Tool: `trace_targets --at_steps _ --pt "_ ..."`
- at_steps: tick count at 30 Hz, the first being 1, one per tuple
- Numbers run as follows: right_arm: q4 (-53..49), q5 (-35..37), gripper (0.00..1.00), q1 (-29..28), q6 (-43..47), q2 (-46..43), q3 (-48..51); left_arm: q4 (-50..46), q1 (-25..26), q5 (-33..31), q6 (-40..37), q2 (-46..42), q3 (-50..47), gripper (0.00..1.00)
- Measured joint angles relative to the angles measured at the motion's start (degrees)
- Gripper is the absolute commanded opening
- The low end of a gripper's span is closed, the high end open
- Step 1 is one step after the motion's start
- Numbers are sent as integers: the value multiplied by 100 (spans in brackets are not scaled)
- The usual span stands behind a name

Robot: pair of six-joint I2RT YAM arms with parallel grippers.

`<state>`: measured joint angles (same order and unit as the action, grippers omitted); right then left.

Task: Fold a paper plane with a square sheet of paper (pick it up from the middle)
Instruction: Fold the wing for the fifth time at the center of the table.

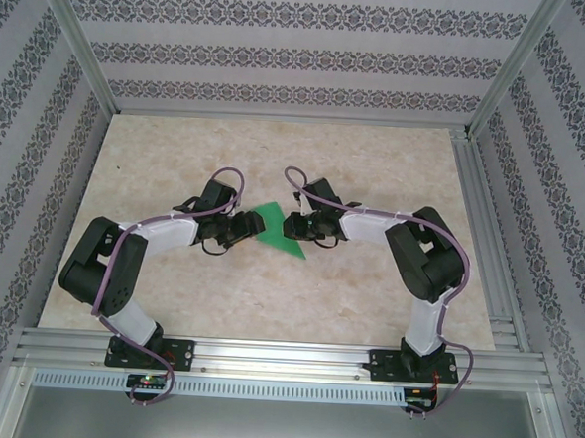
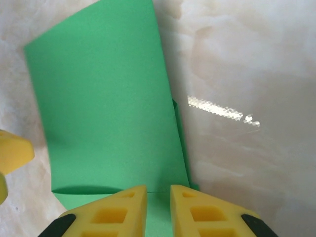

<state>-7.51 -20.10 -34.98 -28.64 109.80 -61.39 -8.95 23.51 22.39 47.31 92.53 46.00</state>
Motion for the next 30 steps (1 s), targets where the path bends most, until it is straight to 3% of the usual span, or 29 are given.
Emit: trace_targets --at_steps 22,30 --pt "850 -592 20 339 -894 109 372 754 208 437 752 446 -37 61" --pt "1003 -719 20 391 -1032 116 442 1204 214 636 1156 647 -55 46"
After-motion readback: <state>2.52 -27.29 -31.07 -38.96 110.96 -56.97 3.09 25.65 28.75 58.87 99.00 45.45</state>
